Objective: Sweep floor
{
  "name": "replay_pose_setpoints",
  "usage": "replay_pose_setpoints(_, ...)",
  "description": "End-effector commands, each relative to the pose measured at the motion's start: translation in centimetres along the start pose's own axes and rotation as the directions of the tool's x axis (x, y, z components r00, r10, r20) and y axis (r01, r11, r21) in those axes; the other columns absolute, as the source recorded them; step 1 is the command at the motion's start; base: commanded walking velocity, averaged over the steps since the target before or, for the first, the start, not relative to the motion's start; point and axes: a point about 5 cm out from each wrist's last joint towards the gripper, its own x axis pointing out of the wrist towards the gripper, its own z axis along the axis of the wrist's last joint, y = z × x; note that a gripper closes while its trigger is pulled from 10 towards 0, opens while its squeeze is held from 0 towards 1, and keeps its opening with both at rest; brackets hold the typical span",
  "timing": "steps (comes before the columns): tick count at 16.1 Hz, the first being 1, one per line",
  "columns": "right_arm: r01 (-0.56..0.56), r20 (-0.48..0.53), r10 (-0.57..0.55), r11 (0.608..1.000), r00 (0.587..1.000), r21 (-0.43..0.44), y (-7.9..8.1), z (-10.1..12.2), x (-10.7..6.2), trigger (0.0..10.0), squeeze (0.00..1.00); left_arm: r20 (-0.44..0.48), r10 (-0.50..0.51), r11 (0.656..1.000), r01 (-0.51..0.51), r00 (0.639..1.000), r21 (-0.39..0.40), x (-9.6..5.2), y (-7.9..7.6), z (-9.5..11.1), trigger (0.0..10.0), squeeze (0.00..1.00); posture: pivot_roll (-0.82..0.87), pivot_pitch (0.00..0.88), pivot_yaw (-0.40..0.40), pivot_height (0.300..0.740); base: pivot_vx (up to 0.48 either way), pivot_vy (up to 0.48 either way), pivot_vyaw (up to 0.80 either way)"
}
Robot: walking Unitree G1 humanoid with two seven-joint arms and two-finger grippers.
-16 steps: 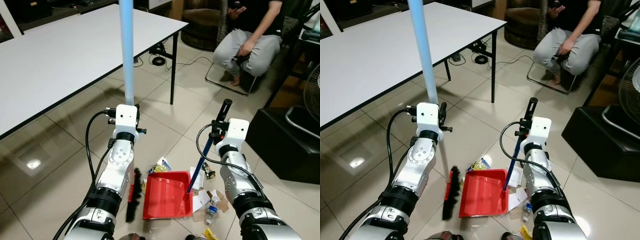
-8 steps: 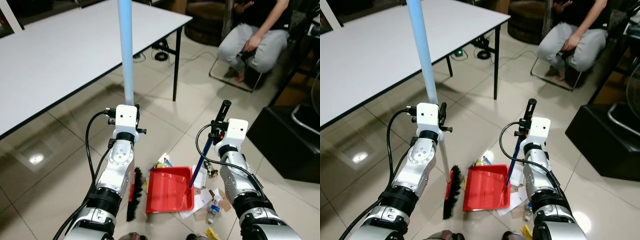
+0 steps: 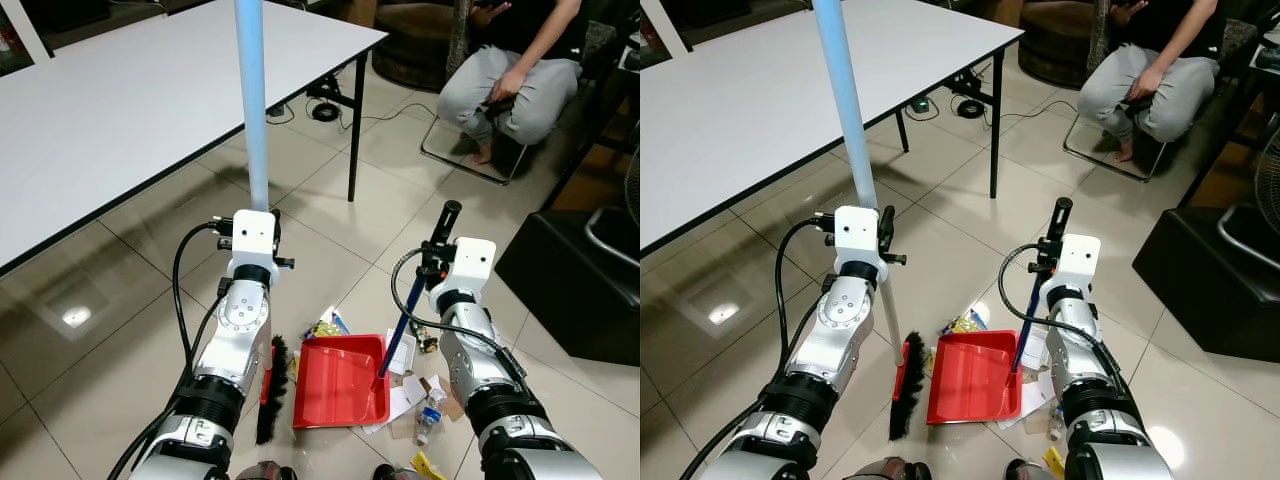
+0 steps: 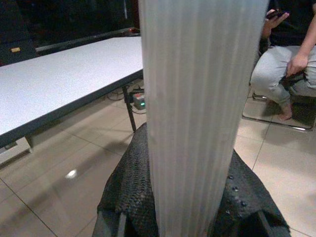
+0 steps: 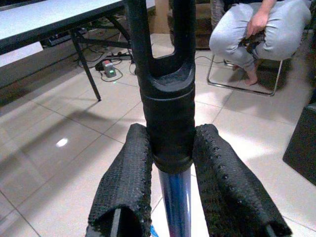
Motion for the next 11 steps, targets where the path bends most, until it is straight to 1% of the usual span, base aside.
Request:
replay_pose_setpoints(1,-0.010,0.033,0.010,1.000,0.999,0.005,0.20,0.69,0.13,10.0,0.00,0.052,-0.006,1.000,0.006,0.999,0.000,0.33,0.04,1.21,10.0,0.00,0.01,0.065,0.042,0.740,0.000,0.000,0.00)
replay_pose_setpoints(9,-0.012,0.026,0.012,1.000,1.000,0.010,0.28,0.47,-0.02,10.0,0.00,0.057,-0.012,1.000,0.012,0.998,-0.004,0.26,-0.07,1.31,10.0,0.00,0.01,0.067,0.045,0.740,0.000,0.000,0.00)
replay_pose_setpoints(11,-0.010,0.025,0.010,1.000,1.000,0.012,0.22,0.44,-0.04,10.0,0.00,0.059,-0.013,1.000,0.014,0.998,-0.008,0.29,-0.13,1.35,10.0,0.00,0.01,0.069,0.046,0.740,-0.244,0.000,0.00)
